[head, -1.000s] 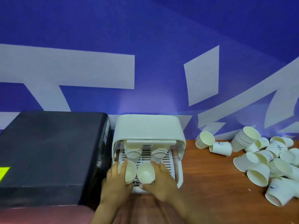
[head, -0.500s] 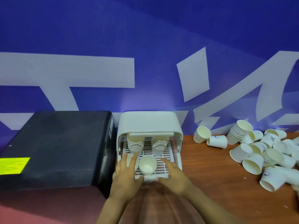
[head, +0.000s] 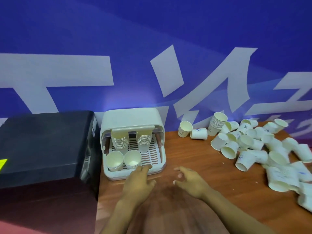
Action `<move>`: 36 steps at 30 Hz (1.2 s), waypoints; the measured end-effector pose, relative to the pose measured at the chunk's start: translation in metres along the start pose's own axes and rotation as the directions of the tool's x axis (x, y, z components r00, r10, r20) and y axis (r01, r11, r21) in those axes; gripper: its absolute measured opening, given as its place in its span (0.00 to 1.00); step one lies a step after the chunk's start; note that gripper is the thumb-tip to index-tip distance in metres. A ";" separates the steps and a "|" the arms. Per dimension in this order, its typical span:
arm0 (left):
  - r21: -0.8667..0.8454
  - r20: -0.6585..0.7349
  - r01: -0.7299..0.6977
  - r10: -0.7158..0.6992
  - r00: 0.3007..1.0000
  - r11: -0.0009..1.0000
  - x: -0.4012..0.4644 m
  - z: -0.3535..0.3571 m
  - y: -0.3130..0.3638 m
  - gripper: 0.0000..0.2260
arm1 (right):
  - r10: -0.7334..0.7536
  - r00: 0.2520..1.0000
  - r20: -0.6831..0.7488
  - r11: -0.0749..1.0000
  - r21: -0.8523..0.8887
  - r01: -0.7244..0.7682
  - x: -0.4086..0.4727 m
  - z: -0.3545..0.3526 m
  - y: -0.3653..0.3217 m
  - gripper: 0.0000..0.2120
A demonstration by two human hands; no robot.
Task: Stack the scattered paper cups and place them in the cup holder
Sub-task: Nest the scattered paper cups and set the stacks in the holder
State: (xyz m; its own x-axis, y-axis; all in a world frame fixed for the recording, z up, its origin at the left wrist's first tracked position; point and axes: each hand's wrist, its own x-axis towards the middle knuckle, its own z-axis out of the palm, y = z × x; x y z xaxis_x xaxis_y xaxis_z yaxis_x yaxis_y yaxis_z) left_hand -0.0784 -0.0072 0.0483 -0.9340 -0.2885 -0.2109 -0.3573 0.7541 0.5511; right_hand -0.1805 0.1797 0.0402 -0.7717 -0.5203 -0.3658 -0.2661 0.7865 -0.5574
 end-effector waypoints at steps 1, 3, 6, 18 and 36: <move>0.014 0.016 -0.013 0.012 1.000 1.000 0.001 0.004 0.007 0.26 | 0.005 1.000 -0.003 1.000 0.003 -0.005 -0.003 -0.005 0.008 0.22; 0.032 0.022 -0.024 0.023 0.999 0.999 0.004 0.008 0.019 0.26 | 0.010 1.000 -0.010 1.000 0.020 -0.010 -0.005 -0.014 0.023 0.21; 0.049 0.023 -0.018 0.017 1.000 0.999 0.013 0.020 0.043 0.25 | 0.015 1.000 -0.009 0.998 0.068 -0.014 -0.005 -0.034 0.050 0.19; 0.123 0.066 -0.012 0.004 0.998 0.992 0.083 0.123 0.222 0.24 | 0.018 1.000 -0.013 0.997 0.080 -0.017 0.008 -0.161 0.222 0.18; 0.343 0.049 -0.006 -0.012 0.999 0.939 0.223 0.174 0.313 0.39 | -0.144 0.986 0.078 0.972 -0.175 0.156 0.118 -0.233 0.294 0.26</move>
State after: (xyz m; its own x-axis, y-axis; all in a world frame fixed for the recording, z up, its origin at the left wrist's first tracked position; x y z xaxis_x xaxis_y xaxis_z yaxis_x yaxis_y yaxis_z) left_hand -0.3984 0.2673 0.0332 -0.9287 -0.2678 -0.2567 -0.3300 0.9124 0.2421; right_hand -0.4844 0.4271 0.0074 -0.6778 -0.6527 -0.3386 -0.4799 0.7415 -0.4689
